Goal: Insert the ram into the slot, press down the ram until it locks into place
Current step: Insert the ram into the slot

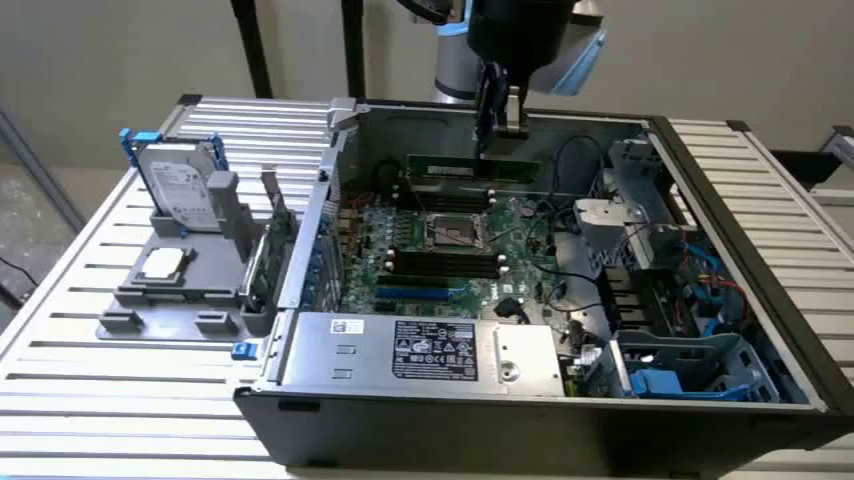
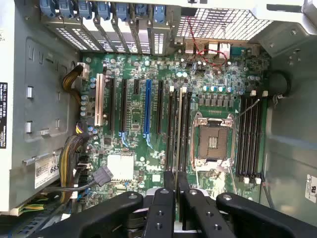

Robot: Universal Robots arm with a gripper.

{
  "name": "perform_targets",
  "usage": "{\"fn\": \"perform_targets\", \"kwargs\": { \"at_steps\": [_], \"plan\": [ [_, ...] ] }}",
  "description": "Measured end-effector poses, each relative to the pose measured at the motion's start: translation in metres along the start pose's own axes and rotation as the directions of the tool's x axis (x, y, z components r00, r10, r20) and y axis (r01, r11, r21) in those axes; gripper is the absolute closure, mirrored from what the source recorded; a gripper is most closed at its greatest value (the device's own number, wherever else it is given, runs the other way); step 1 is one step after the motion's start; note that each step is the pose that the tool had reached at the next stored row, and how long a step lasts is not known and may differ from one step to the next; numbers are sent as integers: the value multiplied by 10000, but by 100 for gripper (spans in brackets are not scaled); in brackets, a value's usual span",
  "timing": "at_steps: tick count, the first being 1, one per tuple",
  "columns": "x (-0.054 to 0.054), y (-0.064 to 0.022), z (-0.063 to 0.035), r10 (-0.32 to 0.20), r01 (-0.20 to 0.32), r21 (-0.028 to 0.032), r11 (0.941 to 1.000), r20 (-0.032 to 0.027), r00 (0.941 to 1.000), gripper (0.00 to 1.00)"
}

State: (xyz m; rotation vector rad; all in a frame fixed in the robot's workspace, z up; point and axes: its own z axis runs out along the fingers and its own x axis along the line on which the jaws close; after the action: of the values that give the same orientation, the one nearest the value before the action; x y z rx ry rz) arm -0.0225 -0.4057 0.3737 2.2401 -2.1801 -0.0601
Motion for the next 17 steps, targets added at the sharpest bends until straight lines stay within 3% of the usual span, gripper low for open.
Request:
{"fn": "perform_targets", "kwargs": {
  "at_steps": [9,17],
  "plan": [
    [0,0,0,0,0,-1,10000,-2,10000,86],
    [1,26,140,35,-35,1,10000,2,10000,86]
  ]
}}
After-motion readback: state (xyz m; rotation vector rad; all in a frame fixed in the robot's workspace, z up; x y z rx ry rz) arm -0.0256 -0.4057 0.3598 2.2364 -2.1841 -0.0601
